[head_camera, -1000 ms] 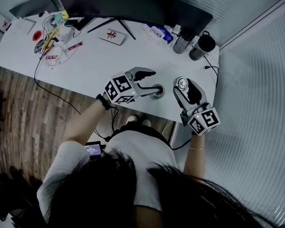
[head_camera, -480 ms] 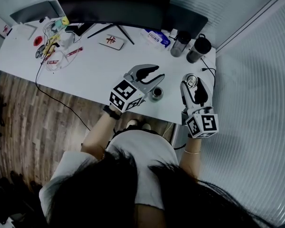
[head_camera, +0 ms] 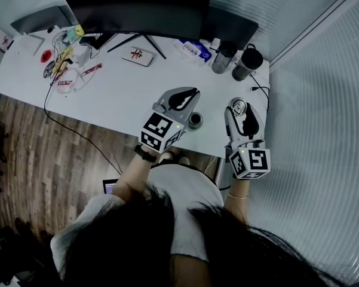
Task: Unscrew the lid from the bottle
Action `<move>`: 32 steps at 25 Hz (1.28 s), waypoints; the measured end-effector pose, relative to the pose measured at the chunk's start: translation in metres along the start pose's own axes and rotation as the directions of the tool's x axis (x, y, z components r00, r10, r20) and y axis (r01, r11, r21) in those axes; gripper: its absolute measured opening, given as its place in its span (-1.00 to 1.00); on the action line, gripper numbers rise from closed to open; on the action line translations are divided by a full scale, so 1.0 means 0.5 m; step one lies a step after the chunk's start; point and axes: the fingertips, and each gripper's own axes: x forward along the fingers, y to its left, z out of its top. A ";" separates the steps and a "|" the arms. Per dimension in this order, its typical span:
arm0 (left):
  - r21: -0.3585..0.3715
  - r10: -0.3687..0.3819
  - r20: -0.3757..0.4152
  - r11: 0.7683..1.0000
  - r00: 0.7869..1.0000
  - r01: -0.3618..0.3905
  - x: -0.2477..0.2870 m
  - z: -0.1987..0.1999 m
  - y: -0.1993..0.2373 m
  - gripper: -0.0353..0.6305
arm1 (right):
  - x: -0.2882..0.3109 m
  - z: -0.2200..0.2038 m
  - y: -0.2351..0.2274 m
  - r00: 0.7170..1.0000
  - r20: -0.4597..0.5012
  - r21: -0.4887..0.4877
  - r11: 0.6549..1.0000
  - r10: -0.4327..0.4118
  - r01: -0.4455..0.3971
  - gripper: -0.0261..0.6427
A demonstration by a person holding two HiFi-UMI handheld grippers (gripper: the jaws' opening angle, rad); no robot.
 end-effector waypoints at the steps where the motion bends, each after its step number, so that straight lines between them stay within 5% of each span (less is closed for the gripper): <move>1: 0.000 0.009 0.001 1.000 1.000 -0.009 -0.002 -0.001 0.002 -0.66 | 0.000 -0.001 0.001 1.000 -0.002 -0.004 1.000 0.002 -0.002 -0.17; 11: 0.046 0.071 0.029 0.996 0.997 -0.072 -0.004 0.007 0.018 -0.72 | 0.010 -0.019 -0.008 1.000 -0.021 -0.026 1.000 0.004 -0.004 -0.17; 32: 0.046 0.084 0.020 0.995 0.996 -0.085 0.003 -0.001 0.034 -0.72 | 0.030 -0.026 -0.004 0.999 -0.041 -0.032 0.999 0.026 -0.028 -0.17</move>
